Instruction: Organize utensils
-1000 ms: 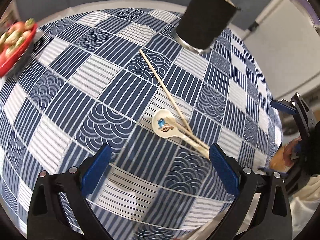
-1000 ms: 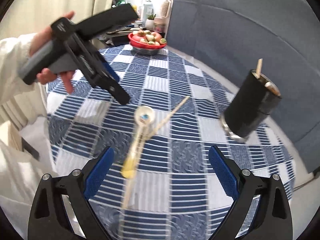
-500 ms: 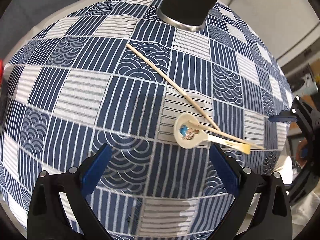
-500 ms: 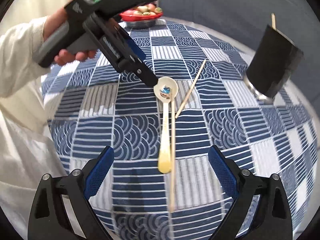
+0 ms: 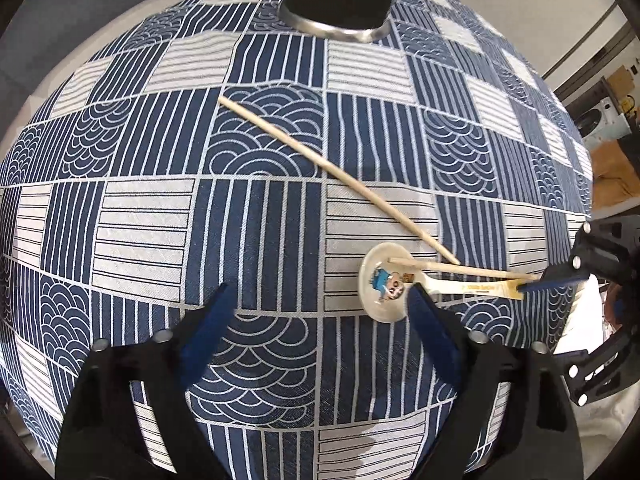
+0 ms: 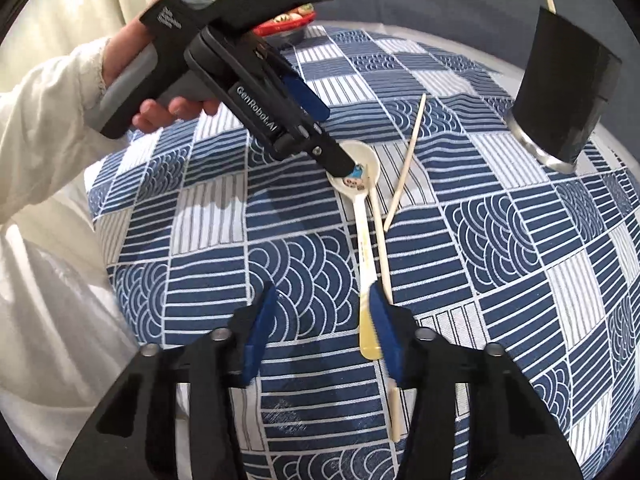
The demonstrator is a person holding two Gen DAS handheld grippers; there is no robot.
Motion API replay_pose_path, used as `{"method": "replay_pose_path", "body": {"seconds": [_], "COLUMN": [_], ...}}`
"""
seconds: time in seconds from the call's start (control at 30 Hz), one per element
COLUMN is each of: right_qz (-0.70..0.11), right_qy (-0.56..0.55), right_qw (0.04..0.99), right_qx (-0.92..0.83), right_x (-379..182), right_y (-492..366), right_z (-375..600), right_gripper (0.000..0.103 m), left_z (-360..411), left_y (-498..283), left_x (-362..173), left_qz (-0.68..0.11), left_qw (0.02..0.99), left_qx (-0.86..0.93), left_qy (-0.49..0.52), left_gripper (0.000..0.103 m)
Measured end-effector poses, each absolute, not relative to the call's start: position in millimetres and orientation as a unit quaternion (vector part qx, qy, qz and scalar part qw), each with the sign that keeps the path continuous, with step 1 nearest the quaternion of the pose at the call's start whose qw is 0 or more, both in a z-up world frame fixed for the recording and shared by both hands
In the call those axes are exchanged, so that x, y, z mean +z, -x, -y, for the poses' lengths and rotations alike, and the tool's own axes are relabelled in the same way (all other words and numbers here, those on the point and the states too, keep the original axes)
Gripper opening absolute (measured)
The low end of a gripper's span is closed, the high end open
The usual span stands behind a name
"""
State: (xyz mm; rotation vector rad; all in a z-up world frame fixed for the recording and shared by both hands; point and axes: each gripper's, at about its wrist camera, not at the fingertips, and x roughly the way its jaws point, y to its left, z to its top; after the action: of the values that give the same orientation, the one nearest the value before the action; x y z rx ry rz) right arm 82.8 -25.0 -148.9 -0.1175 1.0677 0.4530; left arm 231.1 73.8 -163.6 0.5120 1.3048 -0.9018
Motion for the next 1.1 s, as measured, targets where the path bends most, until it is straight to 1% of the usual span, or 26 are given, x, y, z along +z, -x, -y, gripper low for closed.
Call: {"method": "replay_pose_path", "body": {"seconds": [0.03, 0.07, 0.13, 0.2, 0.23, 0.27, 0.3, 0.33, 0.37, 0.43, 0.47, 0.5, 0.57, 0.7, 0.87, 1.1], "right_qz": [-0.503, -0.505, -0.508, -0.512, -0.514, -0.514, -0.515, -0.515, -0.516, -0.524, -0.525, -0.526, -0.525, -0.528, -0.520, -0.503], "right_qy": [0.060, 0.057, 0.058, 0.066, 0.070, 0.071, 0.072, 0.076, 0.082, 0.102, 0.110, 0.112, 0.111, 0.100, 0.103, 0.127], "right_qw": [0.837, 0.836, 0.835, 0.833, 0.831, 0.831, 0.831, 0.831, 0.831, 0.824, 0.822, 0.820, 0.820, 0.818, 0.821, 0.828], "right_qx": [0.209, 0.208, 0.205, 0.202, 0.201, 0.201, 0.200, 0.196, 0.193, 0.190, 0.192, 0.196, 0.199, 0.203, 0.210, 0.211], "right_x": [-150, -151, -154, -157, -159, -160, -160, -160, -160, -164, -165, -166, -165, -165, -156, -136], "right_y": [-83, -85, -87, -89, -90, -90, -92, -93, -94, -96, -96, -95, -94, -94, -94, -96], "right_z": [25, 26, 27, 27, 27, 27, 28, 28, 27, 25, 23, 22, 20, 21, 16, 7], "right_gripper": [0.038, 0.038, 0.038, 0.038, 0.038, 0.035, 0.031, 0.022, 0.019, 0.017, 0.015, 0.014, 0.014, 0.014, 0.013, 0.014], "left_z": [-73, -72, -69, -65, -63, -61, -61, -60, -59, -57, -56, -55, -54, -59, -79, -103], "left_y": [-230, -229, -227, -224, -223, -223, -223, -223, -222, -221, -220, -219, -218, -218, -217, -217], "left_x": [-163, -162, -162, -162, -162, -161, -161, -160, -159, -159, -159, -159, -158, -154, -144, -113], "left_qz": [-0.576, -0.572, -0.569, -0.564, -0.559, -0.556, -0.554, -0.553, -0.555, -0.554, -0.551, -0.551, -0.561, -0.567, -0.564, -0.546], "left_qw": [0.673, 0.672, 0.669, 0.669, 0.670, 0.671, 0.671, 0.671, 0.667, 0.664, 0.664, 0.662, 0.652, 0.656, 0.667, 0.693], "left_qx": [-0.404, -0.408, -0.412, -0.413, -0.414, -0.414, -0.413, -0.412, -0.416, -0.420, -0.422, -0.424, -0.437, -0.430, -0.422, -0.421], "left_qy": [-0.231, -0.233, -0.242, -0.252, -0.260, -0.265, -0.269, -0.273, -0.271, -0.275, -0.279, -0.279, -0.262, -0.250, -0.243, -0.211], "left_gripper": [0.082, 0.078, 0.077, 0.073, 0.068, 0.061, 0.058, 0.051, 0.045, 0.043, 0.042, 0.039, 0.012, 0.009, 0.008, 0.007]}}
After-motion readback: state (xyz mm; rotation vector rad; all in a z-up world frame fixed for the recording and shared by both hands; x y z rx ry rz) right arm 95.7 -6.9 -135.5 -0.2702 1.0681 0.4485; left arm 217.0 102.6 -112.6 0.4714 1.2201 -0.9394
